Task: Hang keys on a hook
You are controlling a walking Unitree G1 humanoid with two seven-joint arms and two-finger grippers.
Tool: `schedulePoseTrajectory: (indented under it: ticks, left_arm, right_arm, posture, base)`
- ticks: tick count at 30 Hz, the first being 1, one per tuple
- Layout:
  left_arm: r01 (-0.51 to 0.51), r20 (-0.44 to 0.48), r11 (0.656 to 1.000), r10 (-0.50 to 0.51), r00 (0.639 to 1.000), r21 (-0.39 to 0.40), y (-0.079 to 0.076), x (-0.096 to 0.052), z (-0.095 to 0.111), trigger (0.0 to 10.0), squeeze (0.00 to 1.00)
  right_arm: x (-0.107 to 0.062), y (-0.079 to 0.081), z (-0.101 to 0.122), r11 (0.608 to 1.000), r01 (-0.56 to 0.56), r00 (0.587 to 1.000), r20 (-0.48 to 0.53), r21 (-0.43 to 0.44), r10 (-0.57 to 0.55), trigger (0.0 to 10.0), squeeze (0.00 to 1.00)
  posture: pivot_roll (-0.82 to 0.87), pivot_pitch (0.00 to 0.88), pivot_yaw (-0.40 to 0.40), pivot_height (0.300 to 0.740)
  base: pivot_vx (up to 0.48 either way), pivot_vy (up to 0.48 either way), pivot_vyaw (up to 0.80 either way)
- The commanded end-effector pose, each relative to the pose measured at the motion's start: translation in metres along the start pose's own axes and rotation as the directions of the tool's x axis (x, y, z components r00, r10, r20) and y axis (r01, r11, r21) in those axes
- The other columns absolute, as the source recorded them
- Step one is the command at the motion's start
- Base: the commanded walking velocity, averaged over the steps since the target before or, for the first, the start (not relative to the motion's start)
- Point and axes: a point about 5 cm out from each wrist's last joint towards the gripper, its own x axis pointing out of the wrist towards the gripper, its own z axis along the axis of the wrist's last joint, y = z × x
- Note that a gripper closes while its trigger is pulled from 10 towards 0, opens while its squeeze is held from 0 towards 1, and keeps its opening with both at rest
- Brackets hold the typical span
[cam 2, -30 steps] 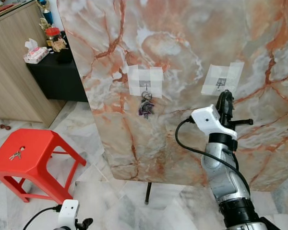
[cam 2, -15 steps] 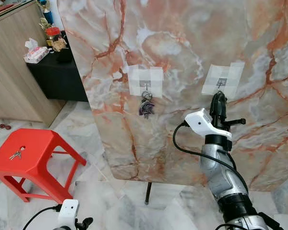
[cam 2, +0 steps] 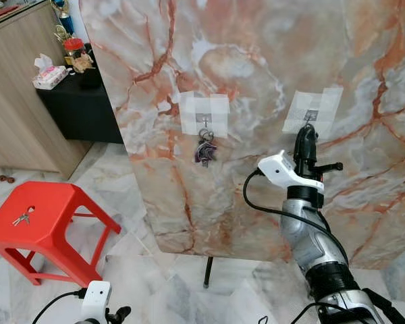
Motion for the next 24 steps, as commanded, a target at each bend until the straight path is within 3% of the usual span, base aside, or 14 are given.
schedulePoseTrajectory:
  ticks: [1, 14, 24]
  left_arm:
    - [-0.004, -0.011, 1.000, 0.004, 1.000, -0.014, 0.001, -0.002, -0.005, 10.0, 0.00]
    - [-0.003, -0.013, 1.000, 0.003, 1.000, -0.012, 0.002, -0.002, -0.006, 10.0, 0.00]
    - [-0.003, -0.012, 1.000, 0.003, 1.000, -0.013, 0.002, -0.002, -0.006, 10.0, 0.00]
  right_arm:
    - [0.004, -0.001, 0.004, 1.000, 0.010, 1.000, 0.024, -0.003, -0.010, 10.0, 0.00]
    - [-0.006, 0.008, -0.004, 0.999, -0.016, 1.000, 0.013, -0.035, 0.016, 10.0, 0.00]
    - [-0.001, 0.010, -0.007, 0.999, -0.011, 1.000, -0.005, -0.052, 0.011, 10.0, 0.00]
  posture:
    - [-0.07, 0.029, 0.011, 0.740]
    - [-0.07, 0.031, 0.013, 0.740]
    - [-0.07, 0.034, 0.014, 0.740]
  base:
    - [0.000, 0.000, 0.00]
    - [0.000, 0.000, 0.00]
    - [0.000, 0.000, 0.00]
